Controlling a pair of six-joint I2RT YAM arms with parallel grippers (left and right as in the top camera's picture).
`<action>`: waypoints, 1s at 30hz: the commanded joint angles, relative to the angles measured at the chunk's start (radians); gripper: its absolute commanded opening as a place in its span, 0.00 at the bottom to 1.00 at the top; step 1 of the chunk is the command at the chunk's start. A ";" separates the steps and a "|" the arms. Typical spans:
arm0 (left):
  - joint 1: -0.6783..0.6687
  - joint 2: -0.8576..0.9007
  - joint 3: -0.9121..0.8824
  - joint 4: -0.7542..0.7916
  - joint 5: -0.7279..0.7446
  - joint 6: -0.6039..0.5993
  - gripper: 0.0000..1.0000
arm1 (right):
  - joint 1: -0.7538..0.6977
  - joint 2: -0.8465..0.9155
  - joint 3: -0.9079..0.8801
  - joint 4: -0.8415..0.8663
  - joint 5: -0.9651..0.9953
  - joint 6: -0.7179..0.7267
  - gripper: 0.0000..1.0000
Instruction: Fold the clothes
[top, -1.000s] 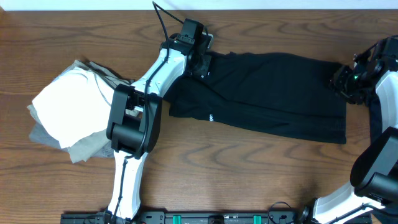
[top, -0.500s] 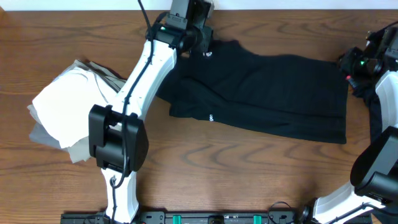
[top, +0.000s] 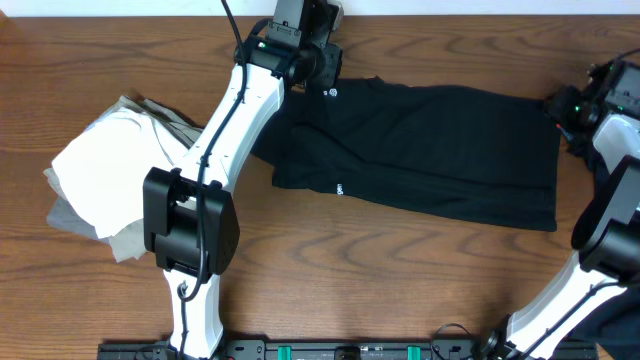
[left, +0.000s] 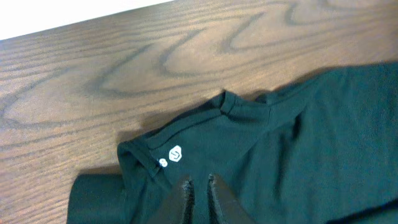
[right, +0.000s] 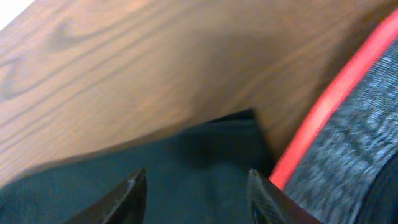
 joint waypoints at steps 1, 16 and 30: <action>0.001 0.007 0.001 -0.026 -0.005 -0.013 0.17 | -0.035 0.039 0.008 0.045 -0.006 0.008 0.55; -0.006 0.007 0.001 -0.068 -0.006 -0.013 0.17 | -0.071 0.211 0.009 0.257 -0.200 0.045 0.55; -0.008 0.007 0.001 -0.089 -0.006 -0.013 0.17 | -0.072 0.219 0.021 0.101 -0.262 -0.050 0.37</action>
